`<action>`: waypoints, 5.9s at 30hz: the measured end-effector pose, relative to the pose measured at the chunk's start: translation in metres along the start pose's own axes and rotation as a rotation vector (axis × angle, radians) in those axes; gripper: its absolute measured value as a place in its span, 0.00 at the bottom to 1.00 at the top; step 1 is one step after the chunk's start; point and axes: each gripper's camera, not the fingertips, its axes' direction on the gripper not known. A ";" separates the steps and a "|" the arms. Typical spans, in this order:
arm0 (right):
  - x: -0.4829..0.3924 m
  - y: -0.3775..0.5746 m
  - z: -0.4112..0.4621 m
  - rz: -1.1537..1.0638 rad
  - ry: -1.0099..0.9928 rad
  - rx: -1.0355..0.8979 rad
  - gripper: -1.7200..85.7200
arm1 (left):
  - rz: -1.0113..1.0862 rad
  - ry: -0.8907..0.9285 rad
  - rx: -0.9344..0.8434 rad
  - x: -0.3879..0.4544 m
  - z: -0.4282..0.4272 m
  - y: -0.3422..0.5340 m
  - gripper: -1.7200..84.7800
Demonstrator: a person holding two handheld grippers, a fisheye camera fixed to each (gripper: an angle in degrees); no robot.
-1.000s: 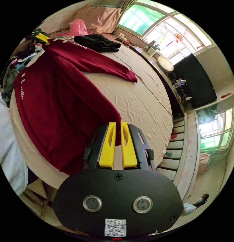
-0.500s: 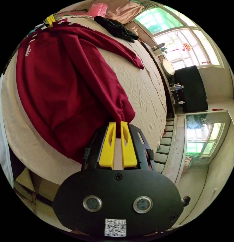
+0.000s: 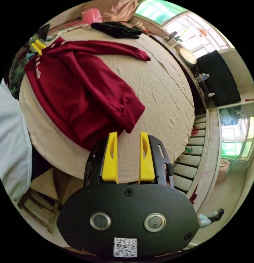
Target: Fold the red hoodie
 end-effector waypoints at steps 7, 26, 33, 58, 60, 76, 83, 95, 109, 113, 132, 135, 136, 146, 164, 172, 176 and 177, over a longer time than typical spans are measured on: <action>0.094 -0.041 -0.008 0.413 -0.191 0.312 0.15 | -0.332 0.112 0.357 -0.054 -0.049 0.012 0.16; 0.168 -0.285 0.172 0.245 -0.381 0.011 0.07 | -0.414 0.098 0.159 -0.078 0.036 -0.082 0.17; 0.162 -0.175 0.073 0.086 -0.432 0.432 0.04 | -0.338 0.079 0.151 -0.072 0.029 -0.074 0.18; 0.004 0.251 -0.157 -0.165 -0.711 0.872 0.04 | 0.470 -0.135 -0.143 0.090 0.008 0.029 0.03; -0.006 0.256 -0.154 -0.187 -0.713 0.864 0.04 | 0.516 -0.140 -0.173 0.092 0.001 0.031 0.03; -0.032 0.269 -0.142 -0.154 -0.736 0.890 0.04 | 0.443 0.136 -0.063 0.057 -0.028 -0.119 0.02; -0.031 0.262 -0.110 0.076 -0.620 0.812 0.04 | 0.588 0.046 -0.048 0.055 -0.060 -0.111 0.03; 0.007 0.237 -0.118 0.277 -0.461 0.862 0.04 | 0.450 0.283 -0.027 0.006 -0.116 -0.027 0.18; 0.038 0.192 -0.165 0.230 -0.484 0.966 0.04 | 0.446 0.235 -0.203 0.001 -0.095 -0.064 0.02; 0.068 0.146 -0.124 0.464 -0.350 0.666 0.04 | 0.400 0.246 -0.182 -0.036 -0.146 -0.074 0.02; 0.151 0.038 0.043 0.762 -0.365 0.099 0.13 | 0.029 0.413 -0.151 -0.123 -0.162 -0.108 0.08; 0.176 0.016 0.065 0.780 -0.427 0.089 0.14 | -0.101 0.280 0.028 -0.130 -0.172 -0.108 0.08; 0.179 0.009 0.071 0.775 -0.440 0.076 0.14 | -0.115 0.180 -0.010 -0.124 -0.159 -0.116 0.08; 0.189 -0.066 0.087 0.603 -0.395 -0.041 0.05 | -0.180 0.067 -0.144 -0.092 -0.083 -0.122 0.02; 0.168 -0.017 0.002 0.571 -0.377 0.170 0.13 | 0.049 0.041 0.055 0.001 -0.138 -0.069 0.14; 0.112 -0.053 0.047 0.491 -0.357 0.029 0.11 | 0.371 -0.106 -0.182 0.101 -0.045 -0.090 0.09; 0.118 -0.060 0.038 0.489 -0.362 0.002 0.09 | 0.408 -0.025 -0.210 0.077 -0.041 -0.092 0.05; 0.118 -0.060 0.030 0.476 -0.354 0.017 0.09 | 0.418 -0.022 -0.212 0.074 -0.044 -0.092 0.05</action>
